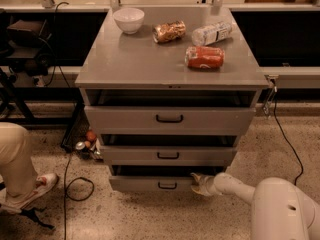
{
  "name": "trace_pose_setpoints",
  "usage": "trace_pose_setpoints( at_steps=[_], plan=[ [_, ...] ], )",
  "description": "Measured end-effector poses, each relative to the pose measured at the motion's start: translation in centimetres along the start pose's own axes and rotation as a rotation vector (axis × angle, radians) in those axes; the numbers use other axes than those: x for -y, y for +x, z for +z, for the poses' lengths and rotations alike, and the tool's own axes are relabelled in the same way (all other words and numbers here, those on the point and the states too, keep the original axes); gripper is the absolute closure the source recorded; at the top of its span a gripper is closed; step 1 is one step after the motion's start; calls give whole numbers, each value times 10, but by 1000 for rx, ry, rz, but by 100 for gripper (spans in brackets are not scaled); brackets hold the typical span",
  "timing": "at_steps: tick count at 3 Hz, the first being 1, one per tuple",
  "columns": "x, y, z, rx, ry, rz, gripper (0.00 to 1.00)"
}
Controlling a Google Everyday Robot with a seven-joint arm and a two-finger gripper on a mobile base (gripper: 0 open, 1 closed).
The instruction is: Open bottom drawer
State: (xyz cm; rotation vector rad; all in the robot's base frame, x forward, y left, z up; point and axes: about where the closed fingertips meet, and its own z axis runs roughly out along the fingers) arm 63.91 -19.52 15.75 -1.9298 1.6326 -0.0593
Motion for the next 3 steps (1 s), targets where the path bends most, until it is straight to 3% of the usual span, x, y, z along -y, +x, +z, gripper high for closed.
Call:
trace_pose_setpoints(
  at_steps=[2,3],
  plan=[
    [-11,-1,-7,-11,0,20,100],
    [-12,-1,-8,-12,1,22,87]
  ],
)
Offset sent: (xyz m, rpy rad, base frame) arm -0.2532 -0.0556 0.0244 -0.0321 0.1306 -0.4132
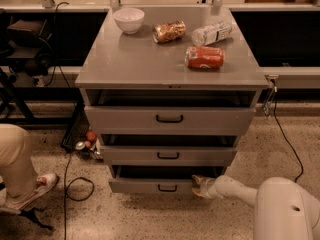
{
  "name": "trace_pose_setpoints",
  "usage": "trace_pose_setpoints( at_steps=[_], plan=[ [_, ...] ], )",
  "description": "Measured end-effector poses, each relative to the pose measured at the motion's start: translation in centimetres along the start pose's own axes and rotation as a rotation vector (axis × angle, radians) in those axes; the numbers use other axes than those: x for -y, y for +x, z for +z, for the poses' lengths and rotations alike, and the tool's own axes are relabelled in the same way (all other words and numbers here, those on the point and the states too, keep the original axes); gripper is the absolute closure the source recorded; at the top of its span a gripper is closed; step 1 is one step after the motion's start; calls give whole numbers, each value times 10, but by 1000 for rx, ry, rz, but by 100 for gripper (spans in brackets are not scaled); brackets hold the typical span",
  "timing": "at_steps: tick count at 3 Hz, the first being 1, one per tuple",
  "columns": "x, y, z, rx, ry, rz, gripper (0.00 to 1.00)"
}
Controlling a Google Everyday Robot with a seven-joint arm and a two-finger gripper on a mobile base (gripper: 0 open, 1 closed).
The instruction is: Open bottom drawer
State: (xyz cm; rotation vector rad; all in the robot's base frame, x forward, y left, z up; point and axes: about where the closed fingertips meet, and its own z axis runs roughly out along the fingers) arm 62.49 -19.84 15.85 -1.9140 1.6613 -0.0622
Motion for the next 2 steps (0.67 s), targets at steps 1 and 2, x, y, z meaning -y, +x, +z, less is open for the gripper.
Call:
trace_pose_setpoints(
  at_steps=[1,2],
  plan=[
    [0,0,0,0,0,0,63],
    [-2,-2,2,3,-3,0,33]
  ],
)
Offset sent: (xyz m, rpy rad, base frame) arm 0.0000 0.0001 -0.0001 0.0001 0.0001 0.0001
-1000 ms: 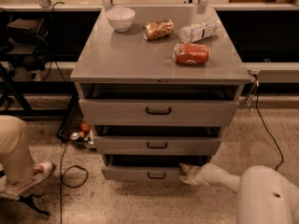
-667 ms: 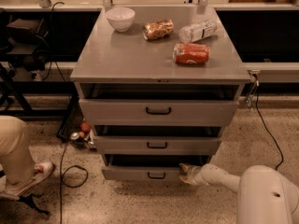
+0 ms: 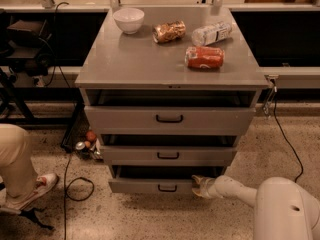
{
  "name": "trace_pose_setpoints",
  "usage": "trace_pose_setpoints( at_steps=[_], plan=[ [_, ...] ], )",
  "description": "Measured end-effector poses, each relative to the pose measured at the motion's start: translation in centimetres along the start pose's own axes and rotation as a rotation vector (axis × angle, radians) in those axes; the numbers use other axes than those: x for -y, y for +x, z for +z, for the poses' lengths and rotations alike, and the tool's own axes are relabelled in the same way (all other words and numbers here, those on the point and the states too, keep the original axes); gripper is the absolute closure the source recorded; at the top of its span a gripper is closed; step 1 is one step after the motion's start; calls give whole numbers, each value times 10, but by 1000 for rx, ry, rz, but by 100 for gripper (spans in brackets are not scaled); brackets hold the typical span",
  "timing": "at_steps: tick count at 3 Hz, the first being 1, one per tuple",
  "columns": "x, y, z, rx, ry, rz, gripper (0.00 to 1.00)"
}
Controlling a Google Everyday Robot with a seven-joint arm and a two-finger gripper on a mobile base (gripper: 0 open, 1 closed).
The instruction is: Open bottom drawer
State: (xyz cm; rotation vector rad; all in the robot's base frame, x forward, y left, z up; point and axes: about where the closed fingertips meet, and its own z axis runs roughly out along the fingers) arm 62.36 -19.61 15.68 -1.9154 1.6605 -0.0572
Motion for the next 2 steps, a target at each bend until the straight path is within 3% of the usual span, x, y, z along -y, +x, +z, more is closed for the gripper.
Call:
trace_pose_setpoints(
  at_steps=[1,2],
  plan=[
    [0,0,0,0,0,0,9],
    [10,-4,-4,-3,2,-3,0]
  ],
)
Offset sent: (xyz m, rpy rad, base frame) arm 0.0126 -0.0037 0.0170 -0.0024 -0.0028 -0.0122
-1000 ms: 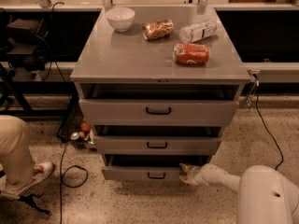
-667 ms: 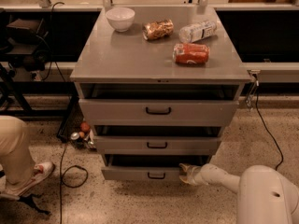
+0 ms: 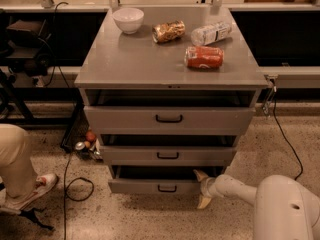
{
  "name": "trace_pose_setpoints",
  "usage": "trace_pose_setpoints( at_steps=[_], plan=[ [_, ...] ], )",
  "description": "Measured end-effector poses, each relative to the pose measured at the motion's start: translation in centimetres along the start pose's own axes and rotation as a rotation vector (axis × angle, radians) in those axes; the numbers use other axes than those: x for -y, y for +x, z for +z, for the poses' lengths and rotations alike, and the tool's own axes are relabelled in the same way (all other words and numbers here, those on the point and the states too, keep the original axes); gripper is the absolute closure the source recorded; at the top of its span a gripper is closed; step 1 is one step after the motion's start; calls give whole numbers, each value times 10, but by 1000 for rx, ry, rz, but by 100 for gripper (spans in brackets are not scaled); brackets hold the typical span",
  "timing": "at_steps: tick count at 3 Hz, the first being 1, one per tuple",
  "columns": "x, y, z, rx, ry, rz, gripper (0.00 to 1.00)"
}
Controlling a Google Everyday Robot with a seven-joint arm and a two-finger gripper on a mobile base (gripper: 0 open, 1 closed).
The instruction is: Open bottom drawer
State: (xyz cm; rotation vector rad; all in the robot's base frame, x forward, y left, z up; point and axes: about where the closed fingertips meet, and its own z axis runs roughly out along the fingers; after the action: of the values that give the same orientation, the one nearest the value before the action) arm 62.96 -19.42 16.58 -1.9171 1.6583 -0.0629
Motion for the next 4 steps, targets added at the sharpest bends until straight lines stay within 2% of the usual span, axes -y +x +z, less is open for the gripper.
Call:
trace_pose_setpoints(
  at_steps=[1,2,3,4],
  plan=[
    [8,-8,-3,-3,5,-18,0],
    [15,-16,0,-37,-8,-21,0],
    [18,-16,5,-82,-21,7,0],
    [18,-14,8,-98,-24,39,13]
  ],
)
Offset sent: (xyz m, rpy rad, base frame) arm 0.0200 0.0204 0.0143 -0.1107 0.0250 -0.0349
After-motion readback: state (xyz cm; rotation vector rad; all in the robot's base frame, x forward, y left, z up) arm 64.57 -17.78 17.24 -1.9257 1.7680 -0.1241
